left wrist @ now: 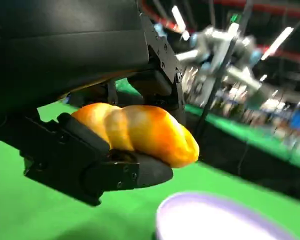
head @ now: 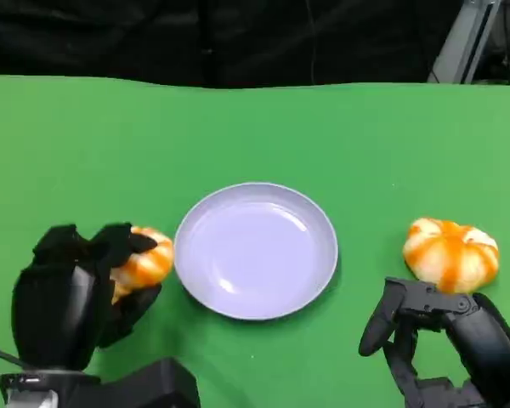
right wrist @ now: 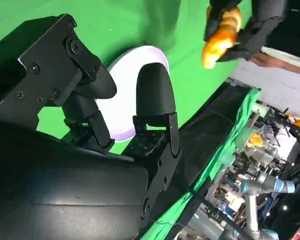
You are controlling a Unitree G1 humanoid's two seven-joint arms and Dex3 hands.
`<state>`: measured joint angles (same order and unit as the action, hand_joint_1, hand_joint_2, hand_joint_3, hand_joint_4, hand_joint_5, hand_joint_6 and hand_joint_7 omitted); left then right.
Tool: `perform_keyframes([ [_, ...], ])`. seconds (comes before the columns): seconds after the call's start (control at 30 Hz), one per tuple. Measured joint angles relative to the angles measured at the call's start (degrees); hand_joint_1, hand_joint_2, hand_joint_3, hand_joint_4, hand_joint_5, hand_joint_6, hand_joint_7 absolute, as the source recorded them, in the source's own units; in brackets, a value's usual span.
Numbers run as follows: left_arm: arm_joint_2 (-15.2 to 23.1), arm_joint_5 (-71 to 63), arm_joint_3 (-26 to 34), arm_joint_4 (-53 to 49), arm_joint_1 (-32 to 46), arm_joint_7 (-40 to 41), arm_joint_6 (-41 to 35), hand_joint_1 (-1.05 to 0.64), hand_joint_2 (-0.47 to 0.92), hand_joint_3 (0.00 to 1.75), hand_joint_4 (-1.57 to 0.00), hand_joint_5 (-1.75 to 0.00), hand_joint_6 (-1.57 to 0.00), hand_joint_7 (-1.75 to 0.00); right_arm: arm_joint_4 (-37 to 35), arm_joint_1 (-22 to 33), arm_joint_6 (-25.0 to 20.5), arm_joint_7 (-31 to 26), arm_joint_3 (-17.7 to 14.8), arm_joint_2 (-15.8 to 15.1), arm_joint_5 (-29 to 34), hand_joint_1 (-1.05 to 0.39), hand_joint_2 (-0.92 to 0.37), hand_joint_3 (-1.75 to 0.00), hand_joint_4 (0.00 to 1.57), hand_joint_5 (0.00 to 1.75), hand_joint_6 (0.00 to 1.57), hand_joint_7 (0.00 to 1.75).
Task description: Grasp the bread from the table and place it into the plate.
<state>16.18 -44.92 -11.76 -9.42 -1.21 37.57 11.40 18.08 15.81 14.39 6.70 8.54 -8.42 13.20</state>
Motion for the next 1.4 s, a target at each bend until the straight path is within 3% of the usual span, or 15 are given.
perform_keyframes([
  [0.27, -1.8, -2.0, -4.4, -1.7, -8.3, -0.5, 2.4, -0.24, 0.44, 1.21, -0.84, -1.74, -0.84, -1.24, -0.5, -0.1, 0.7, 0.0, -0.1, -0.1, -0.4, 0.13, -0.34, -1.41, 0.82, 1.68, 0.79, 1.33],
  [0.4, -3.2, -2.3, -6.8, -5.1, -13.0, -3.6, 2.2, -0.2, 0.43, 1.1, -0.82, -1.75, -0.82, -1.26, -0.3, 0.7, 0.8, 0.1, -0.1, -0.1, -0.4, 0.12, -0.34, -1.4, 0.82, 1.71, 0.79, 1.33],
  [0.53, -5.1, -2.0, -8.8, -10.3, -17.8, -6.0, 2.0, -0.22, 0.44, 1.11, -0.78, -1.75, -0.79, -1.24, -0.2, 0.7, 0.7, 0.1, -0.1, -0.1, -0.4, 0.1, -0.34, -1.41, 0.81, 1.71, 0.78, 1.33],
  [0.6, -6.2, -1.2, -9.1, -11.9, -19.3, -8.2, 1.3, -0.23, 0.56, 0.94, -0.72, -1.61, -0.78, -1.08, -0.1, 0.7, 0.5, 0.2, -0.1, -0.1, -0.4, 0.1, -0.34, -1.4, 0.81, 1.71, 0.79, 1.32],
  [0.67, -6.8, 0.7, -9.4, -12.2, -20.4, -13.5, -0.3, -0.28, 0.82, 0.42, -0.48, -1.0, -0.54, -0.56, 0.0, 0.6, -0.1, 0.1, -0.1, -0.1, -0.3, 0.09, -0.34, -1.41, 0.82, 1.7, 0.79, 1.32],
  [0.7, -6.7, 1.5, -9.7, -12.0, -20.9, -17.5, -1.5, -0.34, 0.87, 0.31, -0.33, -0.79, -0.42, -0.36, 0.0, 0.6, -0.3, 0.1, 0.0, 0.0, -0.2, 0.1, -0.33, -1.42, 0.83, 1.68, 0.8, 1.32],
  [0.77, -5.9, 2.1, -10.6, -11.0, -21.4, -25.6, -4.3, -0.5, 0.91, 0.24, -0.11, -0.48, -0.21, -0.12, 0.0, 0.4, -0.3, 0.1, 0.1, 0.0, -0.1, 0.1, -0.31, -1.43, 0.84, 1.67, 0.8, 1.32],
  [0.87, -4.0, 1.9, -12.0, -9.4, -22.0, -35.5, -8.3, -0.67, 0.92, 0.23, -0.01, -0.2, -0.08, -0.02, -0.2, -0.2, -0.3, 0.0, 0.2, 0.1, -0.1, 0.09, -0.29, -1.46, 0.85, 1.66, 0.81, 1.33],
  [1.07, -2.1, 2.2, -12.5, -7.8, -23.3, -43.7, -11.4, -0.83, 0.92, 0.27, 0.0, -0.01, -0.02, -0.01, -1.1, -1.5, -0.3, 0.0, 0.4, 0.6, -0.2, 0.09, -0.28, -1.49, 0.87, 1.66, 0.81, 1.33],
  [1.4, 0.0, 2.8, -12.5, -3.2, -22.4, -49.3, -13.3, -0.91, 0.92, 0.37, 0.0, 0.0, -0.01, 0.0, -1.2, -1.4, -0.3, 0.0, 0.5, 0.7, -0.1, 0.09, -0.28, -1.48, 0.85, 1.67, 0.81, 1.33],
])
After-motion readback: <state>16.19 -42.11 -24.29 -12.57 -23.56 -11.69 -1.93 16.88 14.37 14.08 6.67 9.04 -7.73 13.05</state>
